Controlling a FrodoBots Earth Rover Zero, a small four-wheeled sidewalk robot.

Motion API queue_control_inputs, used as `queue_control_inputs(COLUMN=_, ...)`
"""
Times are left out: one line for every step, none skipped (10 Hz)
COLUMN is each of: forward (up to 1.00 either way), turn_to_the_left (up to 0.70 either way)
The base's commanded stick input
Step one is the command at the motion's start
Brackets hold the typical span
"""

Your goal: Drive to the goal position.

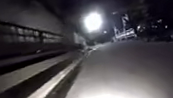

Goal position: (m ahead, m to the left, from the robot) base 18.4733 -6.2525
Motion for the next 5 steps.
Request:
queue_control_inputs(forward=1.00, turn_to_the_left=-0.39)
queue_control_inputs(forward=1.00, turn_to_the_left=-0.29)
queue_control_inputs(forward=1.00, turn_to_the_left=-0.20)
queue_control_inputs(forward=1.00, turn_to_the_left=-0.10)
queue_control_inputs(forward=1.00, turn_to_the_left=-0.01)
